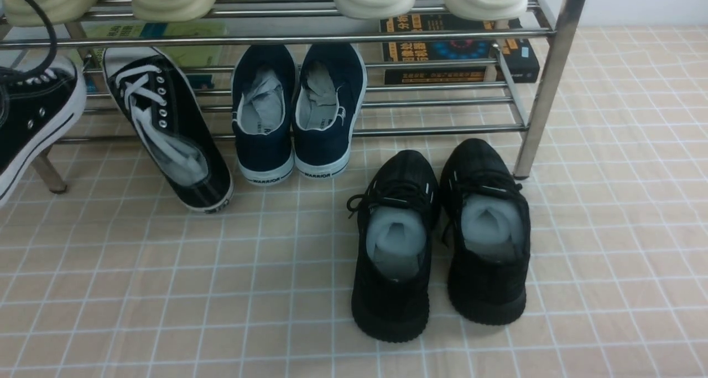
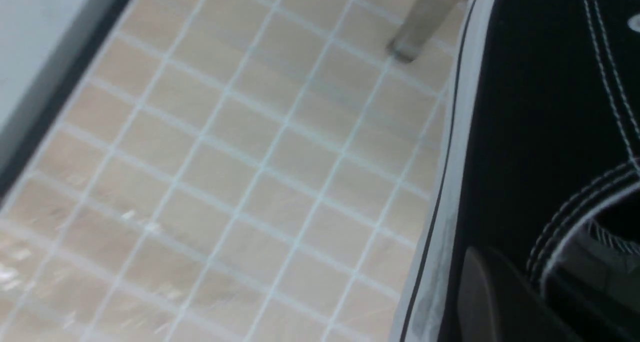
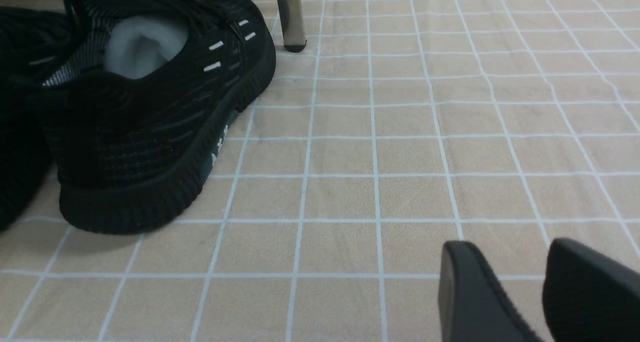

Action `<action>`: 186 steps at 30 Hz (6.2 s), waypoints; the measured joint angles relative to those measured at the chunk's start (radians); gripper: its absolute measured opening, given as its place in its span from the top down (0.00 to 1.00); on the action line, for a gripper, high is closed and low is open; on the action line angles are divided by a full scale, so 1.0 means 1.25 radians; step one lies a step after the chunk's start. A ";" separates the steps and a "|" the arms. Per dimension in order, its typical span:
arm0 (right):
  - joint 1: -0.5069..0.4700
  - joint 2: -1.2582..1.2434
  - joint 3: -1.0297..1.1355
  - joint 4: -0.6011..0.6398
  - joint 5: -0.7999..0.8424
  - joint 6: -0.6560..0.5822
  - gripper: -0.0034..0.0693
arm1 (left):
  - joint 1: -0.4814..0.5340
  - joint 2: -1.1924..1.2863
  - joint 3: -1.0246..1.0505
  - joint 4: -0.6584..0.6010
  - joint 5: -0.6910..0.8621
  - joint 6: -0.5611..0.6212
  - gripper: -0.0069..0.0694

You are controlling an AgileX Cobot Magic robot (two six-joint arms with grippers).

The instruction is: Take the shoes off the shelf from the light coffee tablecloth by hand.

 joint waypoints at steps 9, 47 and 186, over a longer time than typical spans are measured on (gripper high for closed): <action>0.000 0.000 0.000 0.000 0.000 0.000 0.62 | 0.000 -0.007 0.007 0.050 0.109 -0.022 0.89; 0.000 0.000 0.000 0.001 0.000 0.000 0.62 | -0.001 -0.013 0.416 -0.030 -0.339 -0.064 0.73; 0.000 0.000 0.000 0.001 0.000 0.000 0.62 | -0.272 -0.118 0.294 0.059 -0.086 -0.072 0.50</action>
